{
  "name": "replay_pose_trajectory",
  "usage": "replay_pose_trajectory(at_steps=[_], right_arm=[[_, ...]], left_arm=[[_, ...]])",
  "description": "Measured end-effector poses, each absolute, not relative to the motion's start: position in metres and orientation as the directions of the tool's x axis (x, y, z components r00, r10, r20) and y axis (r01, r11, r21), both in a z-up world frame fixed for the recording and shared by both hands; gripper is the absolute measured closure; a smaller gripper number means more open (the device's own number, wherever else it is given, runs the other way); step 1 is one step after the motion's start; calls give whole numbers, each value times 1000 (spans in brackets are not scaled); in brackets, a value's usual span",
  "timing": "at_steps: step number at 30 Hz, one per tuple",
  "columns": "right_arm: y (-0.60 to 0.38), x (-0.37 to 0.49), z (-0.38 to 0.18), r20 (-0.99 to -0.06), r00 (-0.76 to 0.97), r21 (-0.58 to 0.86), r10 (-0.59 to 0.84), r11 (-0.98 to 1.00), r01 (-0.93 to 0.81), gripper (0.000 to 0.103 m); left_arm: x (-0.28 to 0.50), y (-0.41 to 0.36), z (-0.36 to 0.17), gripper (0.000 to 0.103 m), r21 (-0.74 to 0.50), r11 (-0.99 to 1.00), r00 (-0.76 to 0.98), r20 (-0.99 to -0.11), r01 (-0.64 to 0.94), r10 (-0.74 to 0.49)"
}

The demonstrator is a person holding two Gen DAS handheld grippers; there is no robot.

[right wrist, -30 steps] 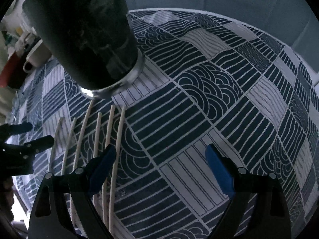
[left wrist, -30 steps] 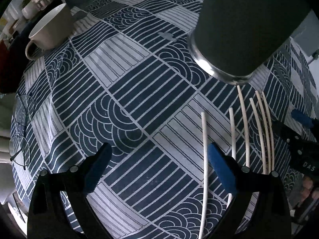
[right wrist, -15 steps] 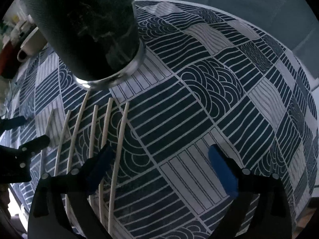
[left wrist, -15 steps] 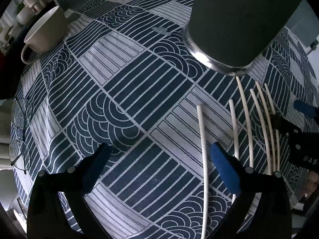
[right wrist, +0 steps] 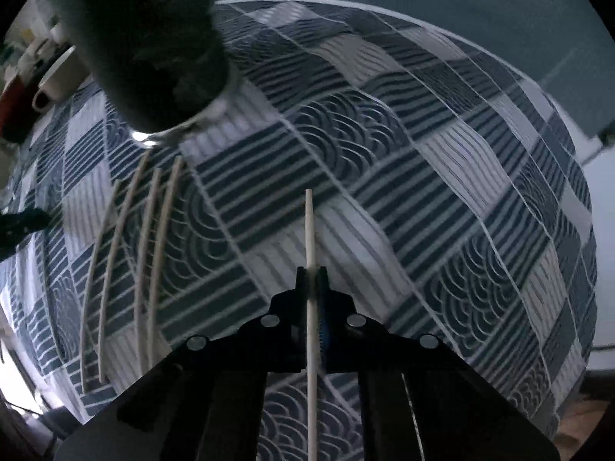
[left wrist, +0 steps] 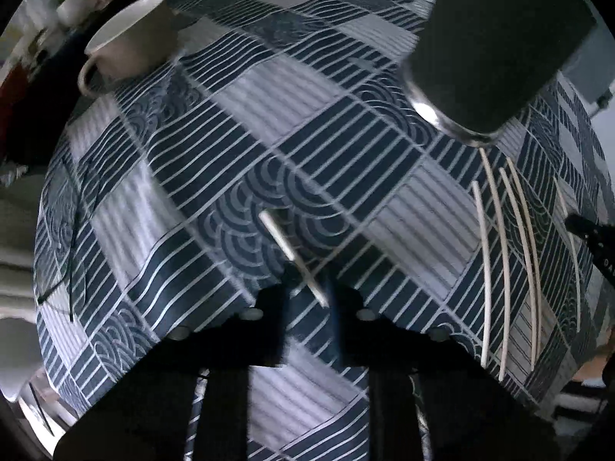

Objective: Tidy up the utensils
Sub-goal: 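Close the left tool on a wooden stick while the right tool grasps another, then lift both held sticks and carry them over the black holder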

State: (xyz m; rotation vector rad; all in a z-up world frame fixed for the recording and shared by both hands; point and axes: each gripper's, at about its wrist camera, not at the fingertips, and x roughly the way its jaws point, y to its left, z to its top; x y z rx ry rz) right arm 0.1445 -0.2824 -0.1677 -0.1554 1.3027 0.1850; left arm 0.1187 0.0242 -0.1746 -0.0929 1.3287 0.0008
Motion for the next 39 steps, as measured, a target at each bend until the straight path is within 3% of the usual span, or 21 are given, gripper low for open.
replay_pose_trajectory(at_steps=[9,14,23,39], right_arm=[[-335,148,-159,-961,251,92,114,991,-98,99],[-345,149,-129,-937,323,111,135,990,-92,99],[-322,179,-46,-810,550,111,207,973,-202,99],[-241,231,64,-605,689,179,400,911,-371,99]], left_arm=[[117,44,-170,98,-104,991,199,-976,-85,-85],[118,67,-139,98,-123,988,253,-963,-91,-96],[149,48,-43,98,-135,991,425,-898,-16,-116],[207,-27,76,98,-180,978,668,-715,106,-204]])
